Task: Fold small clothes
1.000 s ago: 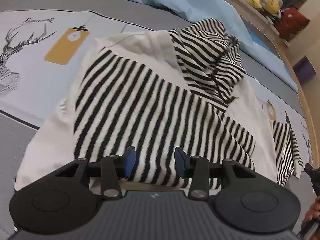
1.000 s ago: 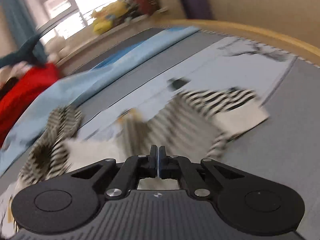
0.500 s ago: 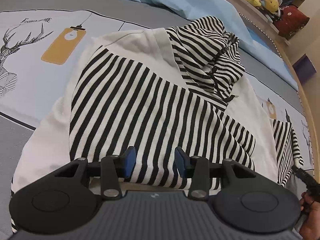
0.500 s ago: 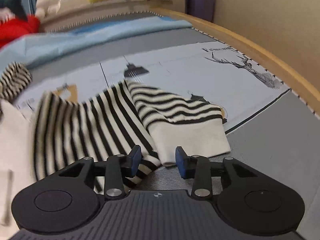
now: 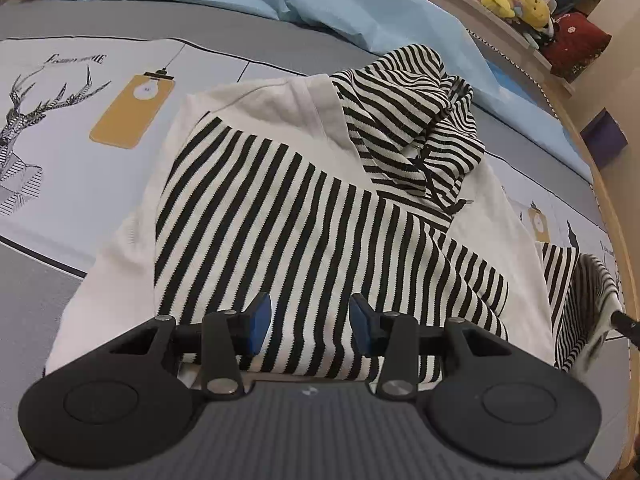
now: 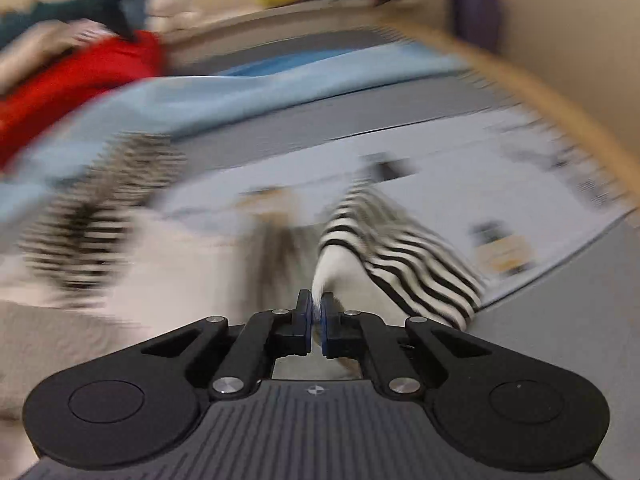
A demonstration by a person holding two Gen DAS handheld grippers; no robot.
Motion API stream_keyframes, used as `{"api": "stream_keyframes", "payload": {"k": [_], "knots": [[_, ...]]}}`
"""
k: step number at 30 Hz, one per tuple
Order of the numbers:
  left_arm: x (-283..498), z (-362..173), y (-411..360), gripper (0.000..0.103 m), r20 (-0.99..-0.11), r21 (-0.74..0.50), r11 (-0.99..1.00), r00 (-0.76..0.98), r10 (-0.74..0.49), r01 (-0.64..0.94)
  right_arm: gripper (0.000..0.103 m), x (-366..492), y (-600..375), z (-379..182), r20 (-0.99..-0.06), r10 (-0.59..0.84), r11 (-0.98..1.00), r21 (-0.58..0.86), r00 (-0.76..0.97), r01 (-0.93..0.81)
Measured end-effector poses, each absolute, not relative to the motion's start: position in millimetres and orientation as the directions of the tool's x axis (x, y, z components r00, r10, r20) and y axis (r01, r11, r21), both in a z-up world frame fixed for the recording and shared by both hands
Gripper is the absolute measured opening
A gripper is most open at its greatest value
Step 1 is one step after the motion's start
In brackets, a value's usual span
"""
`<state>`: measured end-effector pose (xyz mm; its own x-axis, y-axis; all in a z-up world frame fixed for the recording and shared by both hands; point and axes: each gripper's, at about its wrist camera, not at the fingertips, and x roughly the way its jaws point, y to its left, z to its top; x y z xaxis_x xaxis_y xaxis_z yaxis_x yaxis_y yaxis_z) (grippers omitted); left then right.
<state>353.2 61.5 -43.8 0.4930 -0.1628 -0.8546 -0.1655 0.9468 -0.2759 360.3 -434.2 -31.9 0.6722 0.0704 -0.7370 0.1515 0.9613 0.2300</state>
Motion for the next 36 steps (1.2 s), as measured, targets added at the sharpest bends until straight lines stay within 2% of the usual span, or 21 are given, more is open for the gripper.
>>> {"api": "stream_keyframes", "payload": {"k": [3,6,10,16,21,25,31,36], "knots": [[351,-41,66,0.047,-0.85,-0.286,0.943,0.499,-0.169,-0.168,0.004,362,-391,-13,-0.705,0.355,0.892,0.453,0.614,0.004],[349,-38,69,0.047,-0.847,-0.292,0.942,0.502,-0.175,-0.164,0.004,366,-344,-1,-0.626,0.546,0.789,0.608,0.557,-0.091],[346,-31,77,0.047,-0.837,-0.301,0.938,0.519,-0.176,-0.168,0.004,375,-294,-6,-0.517,0.688,0.641,0.762,0.509,-0.092],[343,-18,94,0.047,-0.817,-0.332,0.923,0.549,-0.179,-0.193,0.004,400,-221,-23,-0.536,0.713,0.639,0.762,0.452,-0.104],[343,-10,111,0.047,-0.808,-0.33,0.919,0.568,-0.157,-0.215,0.004,414,-158,-36,-0.597,0.692,0.692,0.708,0.406,-0.137],[342,-5,126,0.047,-0.803,-0.331,0.913,0.579,-0.142,-0.236,0.01,414,-126,-42,-0.67,0.629,0.764,0.626,0.394,-0.156],[342,-3,139,0.047,-0.799,-0.342,0.908,0.584,-0.145,-0.242,0.03,397,-137,-31,-0.668,0.583,0.79,0.598,0.463,-0.133],[342,-3,139,0.047,-0.8,-0.341,0.907,0.583,-0.142,-0.247,0.03,370,-168,-12,-0.655,0.496,0.837,0.536,0.57,-0.113]]}}
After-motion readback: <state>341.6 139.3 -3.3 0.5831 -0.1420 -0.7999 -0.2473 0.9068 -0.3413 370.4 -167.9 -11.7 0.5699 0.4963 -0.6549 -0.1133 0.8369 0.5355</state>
